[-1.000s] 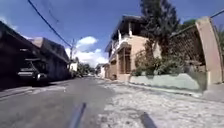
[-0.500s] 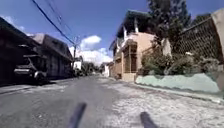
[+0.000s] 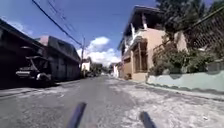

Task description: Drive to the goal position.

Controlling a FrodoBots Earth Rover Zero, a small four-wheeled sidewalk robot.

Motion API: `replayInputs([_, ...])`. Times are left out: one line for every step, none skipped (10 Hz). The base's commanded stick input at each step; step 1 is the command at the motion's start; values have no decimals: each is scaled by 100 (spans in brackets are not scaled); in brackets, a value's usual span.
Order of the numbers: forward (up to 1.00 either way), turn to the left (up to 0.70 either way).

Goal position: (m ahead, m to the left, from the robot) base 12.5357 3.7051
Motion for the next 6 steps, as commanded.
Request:
replayInputs([100, 7])
replayInputs([100, 4])
replayInputs([100, 1])
replayInputs([100, 14])
replayInputs([100, 23])
replayInputs([100, 26])
